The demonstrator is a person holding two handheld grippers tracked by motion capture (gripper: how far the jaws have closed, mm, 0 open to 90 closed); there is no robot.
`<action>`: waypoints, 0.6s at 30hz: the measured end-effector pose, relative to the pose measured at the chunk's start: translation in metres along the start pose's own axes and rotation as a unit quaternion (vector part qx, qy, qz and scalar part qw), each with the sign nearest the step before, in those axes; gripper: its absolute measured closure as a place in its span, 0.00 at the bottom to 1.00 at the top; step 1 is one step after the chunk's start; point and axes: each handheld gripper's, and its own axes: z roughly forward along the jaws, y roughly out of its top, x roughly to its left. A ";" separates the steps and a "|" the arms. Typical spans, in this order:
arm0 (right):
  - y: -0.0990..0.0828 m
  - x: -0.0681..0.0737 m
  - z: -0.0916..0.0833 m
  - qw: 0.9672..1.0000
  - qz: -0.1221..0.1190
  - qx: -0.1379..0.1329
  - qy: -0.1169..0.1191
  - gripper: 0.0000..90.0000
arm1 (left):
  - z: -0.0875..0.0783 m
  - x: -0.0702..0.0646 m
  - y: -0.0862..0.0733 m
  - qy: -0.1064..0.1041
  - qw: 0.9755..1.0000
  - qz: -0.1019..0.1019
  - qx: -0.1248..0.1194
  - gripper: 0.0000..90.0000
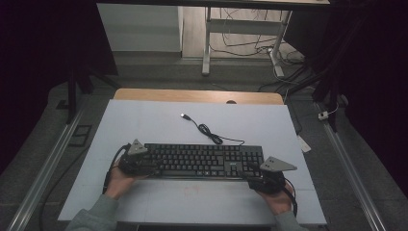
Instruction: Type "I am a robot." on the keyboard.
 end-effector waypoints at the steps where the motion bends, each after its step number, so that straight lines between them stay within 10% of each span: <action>1: -0.001 -0.002 -0.002 1.000 0.001 0.002 -0.004 0.55 | 0.000 0.000 0.000 0.000 1.000 0.000 -0.001 0.38; 13: -0.001 -0.006 0.000 1.000 -0.002 0.004 -0.004 0.54 | -0.009 0.000 0.004 -0.005 1.000 -0.011 -0.024 0.40; 18: -0.001 -0.007 0.001 1.000 -0.001 0.005 -0.006 0.54 | -0.013 -0.005 0.006 -0.048 0.998 -0.026 -0.039 0.44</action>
